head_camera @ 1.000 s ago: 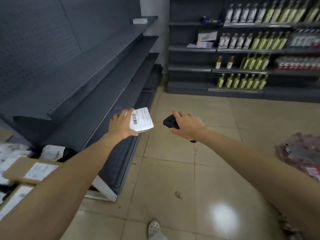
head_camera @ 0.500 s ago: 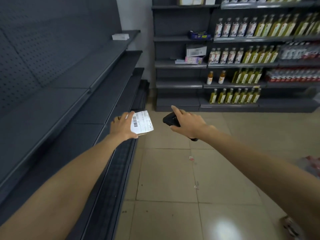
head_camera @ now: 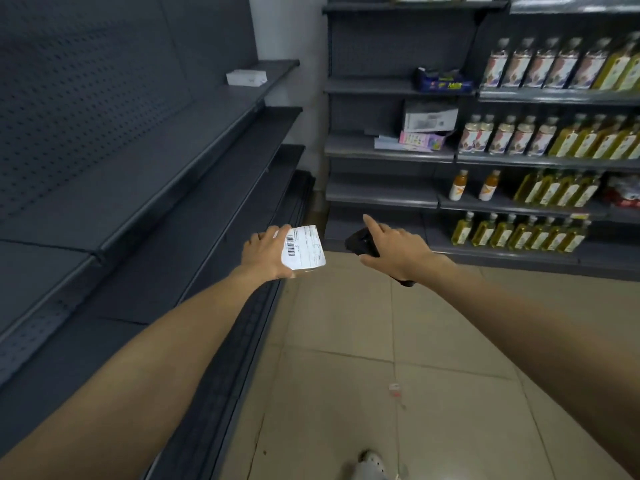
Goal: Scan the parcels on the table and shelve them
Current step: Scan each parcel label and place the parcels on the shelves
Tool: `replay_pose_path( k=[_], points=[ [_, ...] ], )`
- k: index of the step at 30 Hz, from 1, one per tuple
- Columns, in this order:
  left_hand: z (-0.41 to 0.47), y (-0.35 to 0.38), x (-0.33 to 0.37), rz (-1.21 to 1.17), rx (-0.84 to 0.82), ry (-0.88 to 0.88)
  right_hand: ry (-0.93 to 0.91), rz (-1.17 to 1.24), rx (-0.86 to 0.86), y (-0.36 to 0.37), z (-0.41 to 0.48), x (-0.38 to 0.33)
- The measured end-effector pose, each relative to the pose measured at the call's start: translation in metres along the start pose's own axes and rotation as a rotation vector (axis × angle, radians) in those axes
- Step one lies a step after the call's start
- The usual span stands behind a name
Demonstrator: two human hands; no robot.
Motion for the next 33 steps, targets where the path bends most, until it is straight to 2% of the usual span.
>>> replay_pose_path(
  k=[6,16,22,25,33],
  points=[
    [0.133,-0.051,-0.003,-0.009,0.051,-0.050,-0.113,-0.011,-0.028,-0.049,0.150,0.056],
    [0.349,-0.083,-0.070,0.030,0.000,-0.106,-0.225,-0.049,-0.082,-0.056,0.375,0.071],
    [0.513,-0.152,-0.114,0.013,0.081,-0.036,-0.236,-0.098,-0.071,-0.122,0.543,0.074],
    [0.589,-0.193,-0.138,0.042,0.141,-0.009,-0.228,-0.084,0.001,-0.157,0.624,0.074],
    [0.724,-0.266,-0.214,-0.070,0.279,-0.062,-0.313,-0.040,0.070,-0.215,0.799,0.053]
  ],
)
Point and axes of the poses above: each hand's wrist, its own z-axis towards the middle knuckle, its own y-axis out of the palm, x = y × z, the point moved 3 cm from there along z, towards the middle knuckle, and after that the axes turned 8 degrees about -x, right-handed, at the moved point
